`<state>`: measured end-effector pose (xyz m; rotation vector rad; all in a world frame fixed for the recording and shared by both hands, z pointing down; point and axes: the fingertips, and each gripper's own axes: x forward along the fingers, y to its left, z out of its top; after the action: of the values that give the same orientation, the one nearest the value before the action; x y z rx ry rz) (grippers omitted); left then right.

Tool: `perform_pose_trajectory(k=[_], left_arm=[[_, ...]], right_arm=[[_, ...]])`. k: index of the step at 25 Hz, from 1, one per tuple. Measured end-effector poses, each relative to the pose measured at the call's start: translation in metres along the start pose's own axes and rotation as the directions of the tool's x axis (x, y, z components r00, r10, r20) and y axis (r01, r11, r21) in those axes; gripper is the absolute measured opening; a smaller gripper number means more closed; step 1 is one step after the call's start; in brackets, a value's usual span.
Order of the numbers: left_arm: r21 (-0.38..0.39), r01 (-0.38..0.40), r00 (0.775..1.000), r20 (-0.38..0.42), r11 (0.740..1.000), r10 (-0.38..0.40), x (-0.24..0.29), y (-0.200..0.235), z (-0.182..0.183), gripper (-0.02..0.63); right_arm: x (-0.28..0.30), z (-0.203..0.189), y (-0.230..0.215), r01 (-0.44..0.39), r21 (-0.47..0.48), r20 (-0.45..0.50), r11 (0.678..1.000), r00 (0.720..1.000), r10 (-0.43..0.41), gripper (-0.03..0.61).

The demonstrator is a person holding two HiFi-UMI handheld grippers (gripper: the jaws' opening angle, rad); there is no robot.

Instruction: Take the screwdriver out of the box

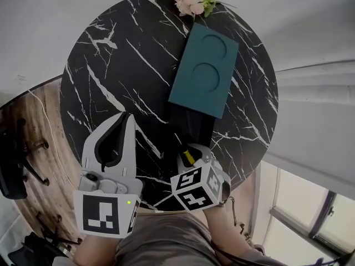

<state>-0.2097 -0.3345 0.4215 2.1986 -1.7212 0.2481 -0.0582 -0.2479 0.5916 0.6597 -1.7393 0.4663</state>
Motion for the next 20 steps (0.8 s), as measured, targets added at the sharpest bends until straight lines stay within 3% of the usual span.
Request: perform_pose_trajectory(k=[5, 11, 16, 20], left_arm=[[-0.011, 0.005, 1.0, -0.008, 1.0, -0.005, 0.002, 0.004, -0.002, 0.0], [0.006, 0.013, 1.0, 0.002, 1.0, -0.013, -0.001, 0.004, 0.002, 0.0], [0.049, 0.022, 1.0, 0.018, 0.999, -0.023, -0.014, -0.011, 0.014, 0.0], [0.095, 0.019, 0.999, 0.045, 0.995, -0.024, -0.029, -0.026, 0.028, 0.0]], right_arm=[[0.002, -0.002, 0.001, -0.003, -0.027, -0.035, 1.0, 0.999, 0.002, 0.1], [-0.001, 0.003, -0.001, 0.016, 0.006, 0.022, 1.0, 1.0, -0.016, 0.097], [-0.012, 0.009, -0.004, 0.024, 0.052, 0.135, 0.998, 0.99, -0.031, 0.095], [-0.044, 0.029, -0.006, 0.024, 0.086, 0.312, 0.996, 0.949, -0.05, 0.095]])
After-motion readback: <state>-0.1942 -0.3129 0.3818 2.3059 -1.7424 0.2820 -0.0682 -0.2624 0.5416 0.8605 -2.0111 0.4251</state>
